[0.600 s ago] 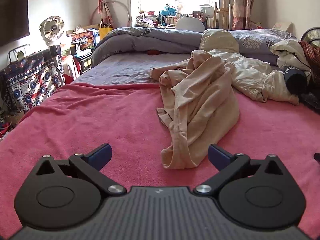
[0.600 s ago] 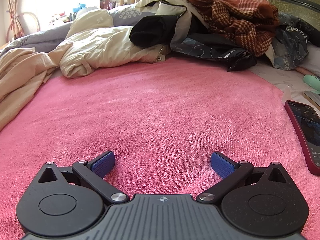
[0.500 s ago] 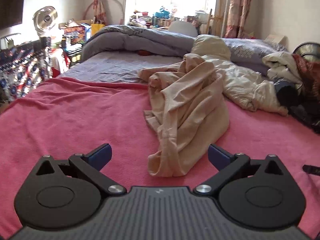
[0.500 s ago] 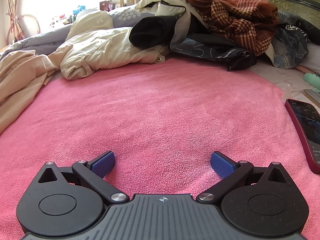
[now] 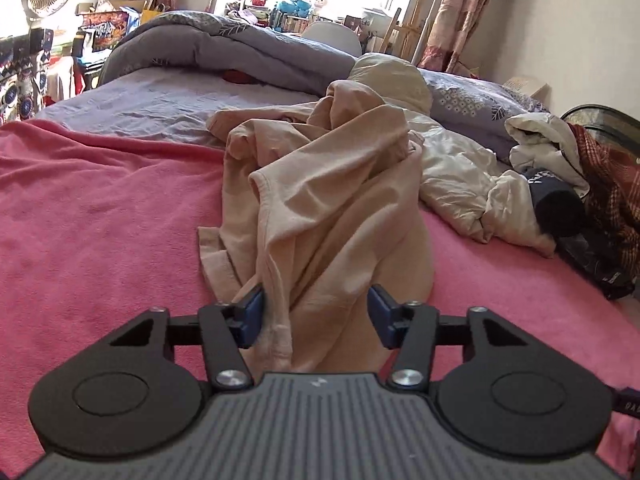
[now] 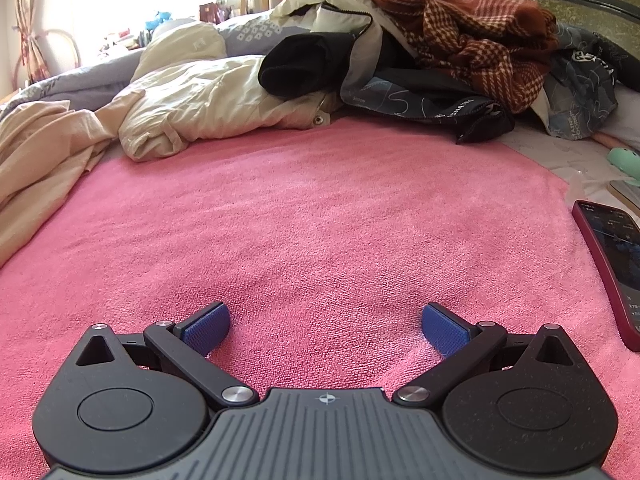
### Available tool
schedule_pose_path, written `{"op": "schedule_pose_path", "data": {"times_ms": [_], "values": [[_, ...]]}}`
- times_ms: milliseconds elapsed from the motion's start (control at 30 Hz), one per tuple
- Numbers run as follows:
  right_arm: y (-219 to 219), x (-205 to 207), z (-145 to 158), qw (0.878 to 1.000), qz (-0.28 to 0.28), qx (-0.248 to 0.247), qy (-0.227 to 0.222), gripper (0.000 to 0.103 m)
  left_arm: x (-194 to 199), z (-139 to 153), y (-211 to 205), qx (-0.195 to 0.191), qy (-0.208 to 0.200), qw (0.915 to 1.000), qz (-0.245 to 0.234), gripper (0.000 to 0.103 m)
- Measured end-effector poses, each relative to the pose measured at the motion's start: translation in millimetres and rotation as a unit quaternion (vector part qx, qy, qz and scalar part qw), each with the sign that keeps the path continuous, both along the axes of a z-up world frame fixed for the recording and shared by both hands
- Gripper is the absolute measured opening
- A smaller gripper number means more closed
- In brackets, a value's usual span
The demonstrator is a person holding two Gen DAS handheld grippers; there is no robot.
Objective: Fold clothes
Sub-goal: 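Reach the left tool to the beige shirt and grasp its fabric, then grasp the shirt with the right tool while the left tool holds it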
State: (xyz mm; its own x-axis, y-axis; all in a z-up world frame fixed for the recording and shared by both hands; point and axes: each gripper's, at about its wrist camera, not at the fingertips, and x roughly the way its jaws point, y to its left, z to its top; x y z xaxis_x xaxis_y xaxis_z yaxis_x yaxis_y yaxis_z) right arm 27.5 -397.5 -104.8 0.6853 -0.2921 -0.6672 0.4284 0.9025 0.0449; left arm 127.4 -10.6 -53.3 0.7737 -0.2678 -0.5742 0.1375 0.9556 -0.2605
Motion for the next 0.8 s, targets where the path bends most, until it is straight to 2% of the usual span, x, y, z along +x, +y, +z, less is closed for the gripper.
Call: {"op": "schedule_pose_path", "data": {"times_ms": [33, 67, 267, 367, 467, 533, 800], "values": [[0.0, -0.1, -0.1, 1.000, 0.000, 0.000, -0.001, 0.103, 2.9, 0.1, -1.7, -0.003, 0.002, 1.0000, 0.002, 0.017], [0.1, 0.0, -0.1, 1.000, 0.000, -0.001, 0.000, 0.103, 5.7, 0.6, -2.7, -0.007, 0.007, 1.0000, 0.002, 0.003], [1.5, 2.9, 0.1, 1.000, -0.001, 0.000, -0.002, 0.103, 1.2, 17.5, -6.5, -0.019, -0.010, 0.9997, -0.013, 0.002], [1.0, 2.6, 0.7, 1.000, -0.001, 0.005, -0.005, 0.103, -15.0, 38.1, -7.4, -0.025, -0.039, 0.9974, -0.055, 0.002], [-3.8, -2.6, -0.4, 1.000, -0.001, 0.007, -0.008, 0.103, -45.4, 63.4, -10.9, -0.040, -0.085, 0.9905, -0.100, 0.001], [0.2, -2.0, -1.1, 1.000, 0.000, 0.002, -0.006, 0.103, -66.3, 75.0, -16.9, -0.017, -0.114, 0.9871, -0.111, 0.002], [-3.6, -3.4, 0.2, 1.000, 0.000, 0.002, -0.003, 0.103, -65.5, 52.4, -27.2, 0.059, -0.084, 0.9902, -0.094, 0.004]]}}
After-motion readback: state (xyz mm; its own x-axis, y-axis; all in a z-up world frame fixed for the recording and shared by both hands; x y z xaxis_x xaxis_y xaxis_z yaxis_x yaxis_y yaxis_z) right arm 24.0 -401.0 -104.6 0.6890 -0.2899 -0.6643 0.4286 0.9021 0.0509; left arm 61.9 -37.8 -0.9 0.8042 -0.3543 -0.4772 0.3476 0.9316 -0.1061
